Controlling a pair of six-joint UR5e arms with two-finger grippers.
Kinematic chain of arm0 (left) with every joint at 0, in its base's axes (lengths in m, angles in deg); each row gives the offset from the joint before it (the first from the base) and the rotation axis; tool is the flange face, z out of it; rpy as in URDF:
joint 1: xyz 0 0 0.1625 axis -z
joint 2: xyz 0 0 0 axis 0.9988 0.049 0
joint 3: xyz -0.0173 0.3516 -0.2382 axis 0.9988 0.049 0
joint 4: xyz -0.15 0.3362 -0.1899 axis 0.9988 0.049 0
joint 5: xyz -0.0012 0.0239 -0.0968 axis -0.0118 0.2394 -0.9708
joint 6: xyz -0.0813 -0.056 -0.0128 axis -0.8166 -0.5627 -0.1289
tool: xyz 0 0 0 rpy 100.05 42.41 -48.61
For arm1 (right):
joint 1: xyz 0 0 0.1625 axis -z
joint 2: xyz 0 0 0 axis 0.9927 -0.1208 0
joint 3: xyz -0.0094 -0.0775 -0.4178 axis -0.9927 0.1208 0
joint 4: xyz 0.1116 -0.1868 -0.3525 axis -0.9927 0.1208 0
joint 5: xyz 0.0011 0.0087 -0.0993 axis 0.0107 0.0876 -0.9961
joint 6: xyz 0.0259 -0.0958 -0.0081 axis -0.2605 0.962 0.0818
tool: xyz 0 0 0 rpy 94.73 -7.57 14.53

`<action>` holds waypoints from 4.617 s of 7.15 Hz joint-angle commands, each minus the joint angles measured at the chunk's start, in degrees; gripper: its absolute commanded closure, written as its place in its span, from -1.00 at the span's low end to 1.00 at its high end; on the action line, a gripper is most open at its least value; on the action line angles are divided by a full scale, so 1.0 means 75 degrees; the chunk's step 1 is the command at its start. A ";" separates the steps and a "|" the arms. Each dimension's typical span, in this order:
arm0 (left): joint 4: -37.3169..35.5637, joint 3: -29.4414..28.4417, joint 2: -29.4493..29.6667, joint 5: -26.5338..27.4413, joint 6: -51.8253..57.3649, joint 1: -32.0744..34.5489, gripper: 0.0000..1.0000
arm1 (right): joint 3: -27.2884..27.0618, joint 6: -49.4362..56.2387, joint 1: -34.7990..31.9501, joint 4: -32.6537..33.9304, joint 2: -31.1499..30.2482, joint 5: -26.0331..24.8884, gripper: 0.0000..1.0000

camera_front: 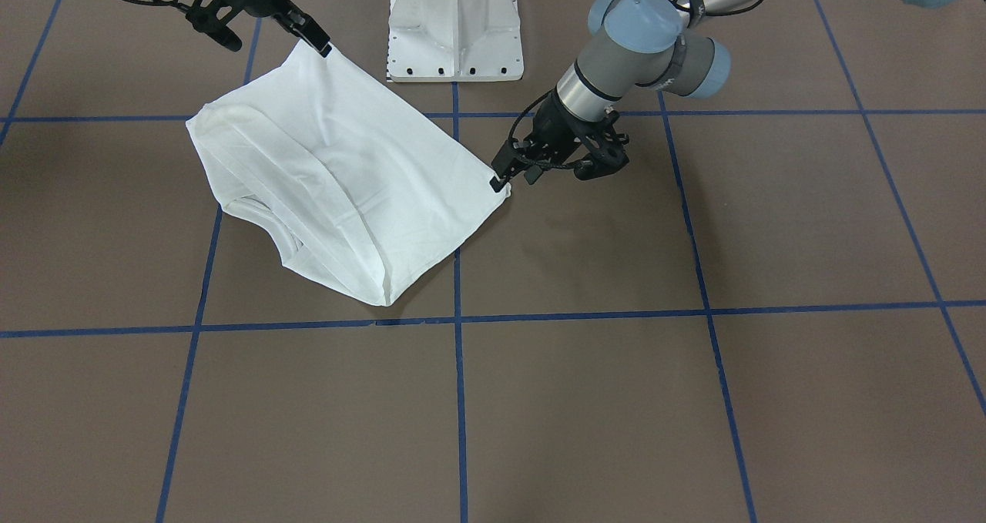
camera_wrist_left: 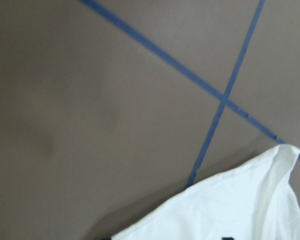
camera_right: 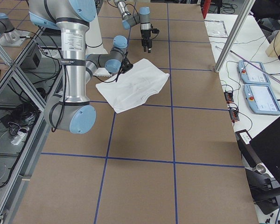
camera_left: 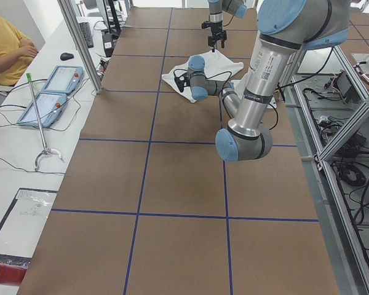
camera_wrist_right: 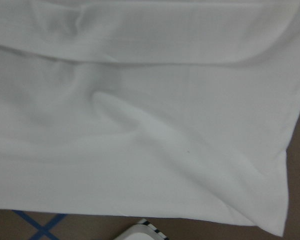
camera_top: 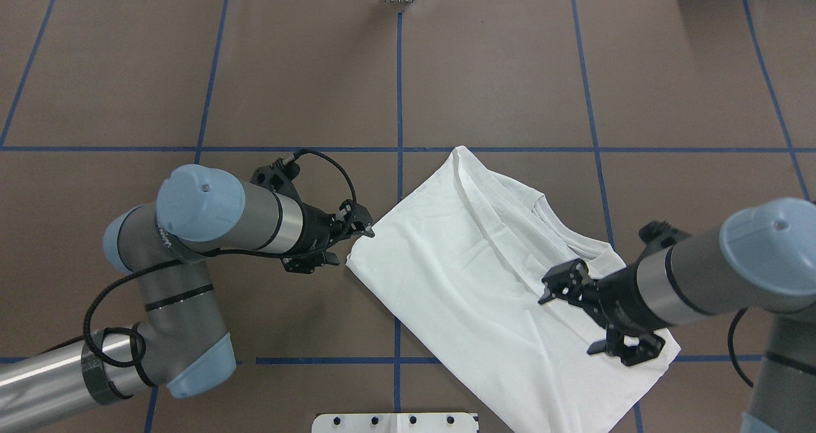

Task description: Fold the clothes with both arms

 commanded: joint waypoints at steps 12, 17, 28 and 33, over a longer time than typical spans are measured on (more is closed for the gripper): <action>0.0005 -0.1608 0.0760 0.1268 0.2414 0.1457 1.00 | 0.1072 0.1610 -0.1857 0.0021 0.0732 -0.0189 -1.00; 0.2021 -0.5646 0.3085 0.1268 0.2864 0.2600 0.68 | 0.1269 0.1599 -0.0912 0.0056 0.1433 -0.0995 -1.00; 0.1881 -0.2892 0.1316 -0.0291 0.3181 0.3256 -0.24 | 0.3402 0.3025 0.1506 -0.0164 0.3275 -0.3752 -1.00; 0.1881 -0.2880 0.1315 -0.0291 0.3181 0.3256 -0.24 | 0.2740 0.3099 0.1973 -0.0225 0.2389 -0.3857 -1.00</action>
